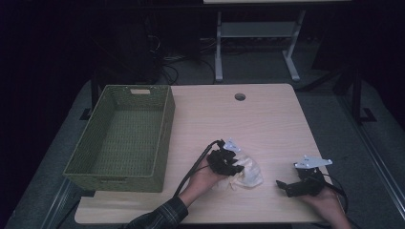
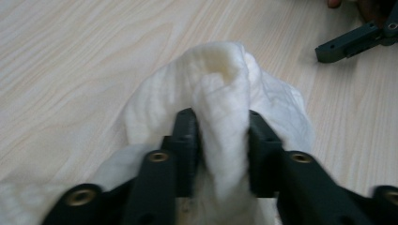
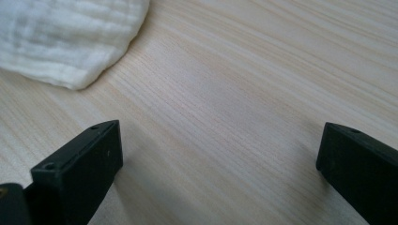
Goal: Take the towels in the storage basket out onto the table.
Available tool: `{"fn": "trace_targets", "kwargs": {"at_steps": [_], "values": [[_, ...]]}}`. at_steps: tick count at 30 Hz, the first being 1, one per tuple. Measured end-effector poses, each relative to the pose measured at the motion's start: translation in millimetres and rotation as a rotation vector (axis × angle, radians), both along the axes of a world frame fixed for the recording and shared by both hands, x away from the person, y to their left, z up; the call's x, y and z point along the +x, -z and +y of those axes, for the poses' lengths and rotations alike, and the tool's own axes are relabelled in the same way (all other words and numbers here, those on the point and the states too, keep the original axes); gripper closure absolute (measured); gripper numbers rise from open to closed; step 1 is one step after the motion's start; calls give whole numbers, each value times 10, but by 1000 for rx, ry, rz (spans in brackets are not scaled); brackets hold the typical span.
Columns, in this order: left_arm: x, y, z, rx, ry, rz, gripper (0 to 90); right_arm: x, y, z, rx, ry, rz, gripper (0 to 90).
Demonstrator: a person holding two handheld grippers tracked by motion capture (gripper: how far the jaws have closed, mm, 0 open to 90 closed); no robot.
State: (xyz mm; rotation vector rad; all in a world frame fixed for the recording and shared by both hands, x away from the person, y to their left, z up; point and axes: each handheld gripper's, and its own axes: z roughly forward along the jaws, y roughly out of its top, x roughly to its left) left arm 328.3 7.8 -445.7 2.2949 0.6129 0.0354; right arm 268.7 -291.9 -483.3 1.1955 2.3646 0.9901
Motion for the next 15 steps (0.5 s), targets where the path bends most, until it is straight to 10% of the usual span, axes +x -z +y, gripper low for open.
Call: {"fn": "trace_targets", "kwargs": {"at_steps": [6,15], "values": [[17,-152,163,-78,-9,-20,413,3,0,0,1,-3,1,5],[22,-344,558,-119,-29,-59,388,-14,-45,-5,14,-15,-6,155]]}}
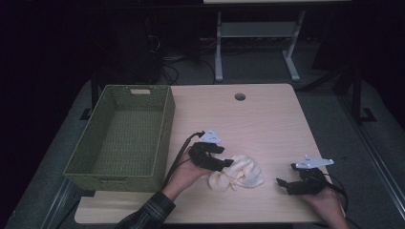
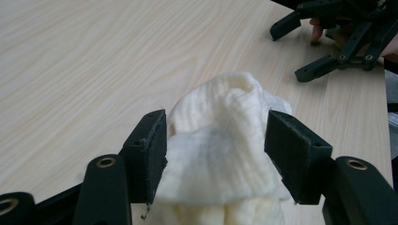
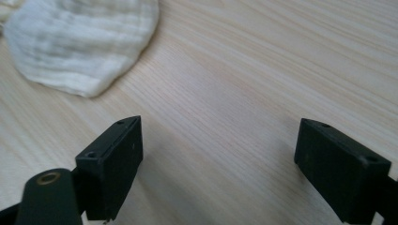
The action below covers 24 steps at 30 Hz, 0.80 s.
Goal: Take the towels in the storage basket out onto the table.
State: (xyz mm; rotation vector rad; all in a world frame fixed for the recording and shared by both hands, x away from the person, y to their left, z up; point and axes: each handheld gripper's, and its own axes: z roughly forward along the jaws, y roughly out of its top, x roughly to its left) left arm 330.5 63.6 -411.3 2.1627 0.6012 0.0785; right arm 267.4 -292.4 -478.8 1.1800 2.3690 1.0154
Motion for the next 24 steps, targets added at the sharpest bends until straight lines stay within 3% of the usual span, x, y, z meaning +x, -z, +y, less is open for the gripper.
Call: {"fn": "trace_targets", "kwargs": {"at_steps": [1,5,10,13,24], "values": [[-22,4,72,12,0,-3,388,-13,-34,16,9,-3,0,221],[-70,45,160,30,-3,-11,389,-63,-97,46,43,-41,-23,303],[-97,130,237,56,-15,-6,398,-115,-173,155,85,-108,-20,410],[-99,153,206,60,0,-6,398,-162,-236,285,113,-153,-19,476],[-188,179,41,50,66,-31,414,-190,-300,731,127,-290,-43,574]]}}
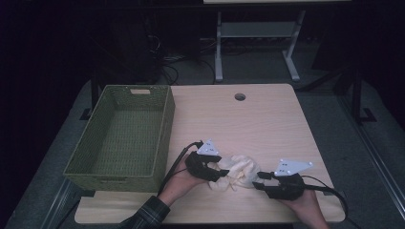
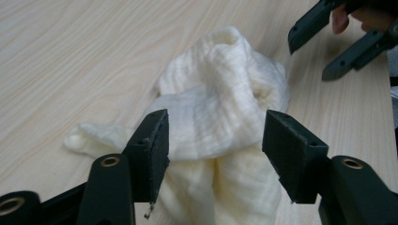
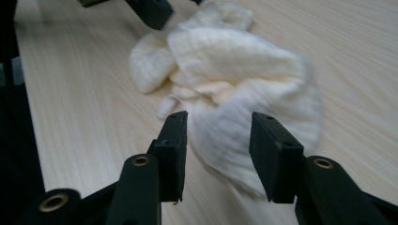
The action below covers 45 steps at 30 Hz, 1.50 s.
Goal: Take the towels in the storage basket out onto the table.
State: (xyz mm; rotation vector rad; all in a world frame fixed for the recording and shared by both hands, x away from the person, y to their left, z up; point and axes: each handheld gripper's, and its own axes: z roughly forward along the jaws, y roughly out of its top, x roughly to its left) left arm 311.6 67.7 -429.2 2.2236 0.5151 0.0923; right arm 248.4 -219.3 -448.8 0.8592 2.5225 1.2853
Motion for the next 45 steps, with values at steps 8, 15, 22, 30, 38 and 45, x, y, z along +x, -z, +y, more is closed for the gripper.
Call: {"fn": "trace_targets", "kwargs": {"at_steps": [8,15,22,30,38,45], "values": [[9,72,-126,10,32,-4,610,54,15,249,-16,-56,16,622],[63,8,-100,6,13,5,857,108,68,301,-18,-63,37,633],[132,-165,-3,-45,-11,2,859,173,138,364,-28,-73,56,649],[194,-250,128,-78,-58,-1,857,187,221,394,-96,-77,66,720],[215,-199,153,-56,-72,11,856,157,83,384,0,-98,59,680],[221,-188,154,-54,-77,16,856,108,161,630,-90,-164,58,676]]}}
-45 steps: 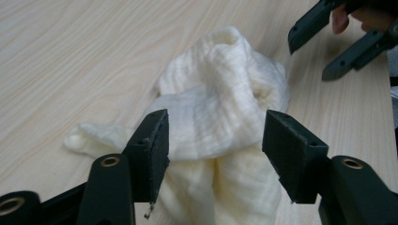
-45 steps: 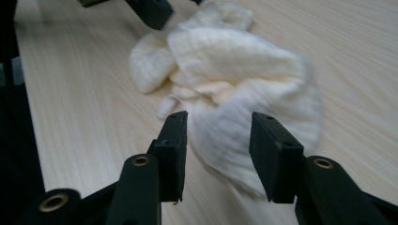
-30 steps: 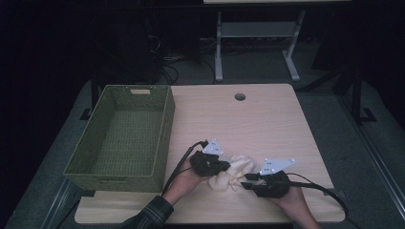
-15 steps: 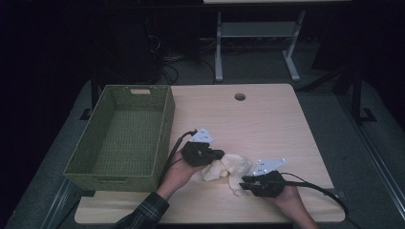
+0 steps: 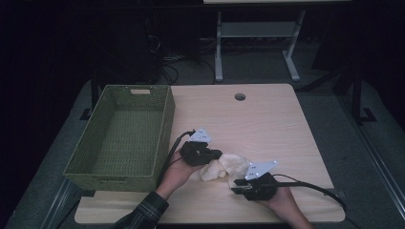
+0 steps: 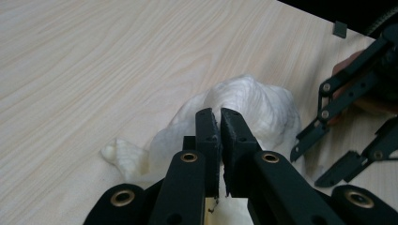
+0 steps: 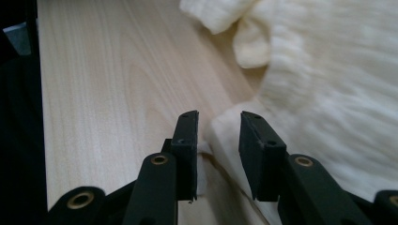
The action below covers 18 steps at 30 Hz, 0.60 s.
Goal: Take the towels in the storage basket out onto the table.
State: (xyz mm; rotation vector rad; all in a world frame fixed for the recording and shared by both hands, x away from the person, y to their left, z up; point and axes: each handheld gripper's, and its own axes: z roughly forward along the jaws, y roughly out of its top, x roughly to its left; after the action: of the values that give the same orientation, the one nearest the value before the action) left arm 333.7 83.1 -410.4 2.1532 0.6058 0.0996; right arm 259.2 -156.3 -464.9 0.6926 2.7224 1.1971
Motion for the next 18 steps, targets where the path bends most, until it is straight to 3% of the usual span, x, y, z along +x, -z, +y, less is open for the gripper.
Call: {"fn": "trace_targets", "kwargs": {"at_steps": [5,9,14,18], "values": [[-7,12,0,7,2,2,850,4,54,59,-15,-10,-4,720],[-16,-5,5,-1,-4,0,754,-5,56,49,-31,15,-31,857],[-10,-30,43,-9,-18,-3,643,12,18,16,-35,11,-8,869],[8,-50,88,-12,-49,-15,594,13,-137,-75,13,22,-20,870]]}}
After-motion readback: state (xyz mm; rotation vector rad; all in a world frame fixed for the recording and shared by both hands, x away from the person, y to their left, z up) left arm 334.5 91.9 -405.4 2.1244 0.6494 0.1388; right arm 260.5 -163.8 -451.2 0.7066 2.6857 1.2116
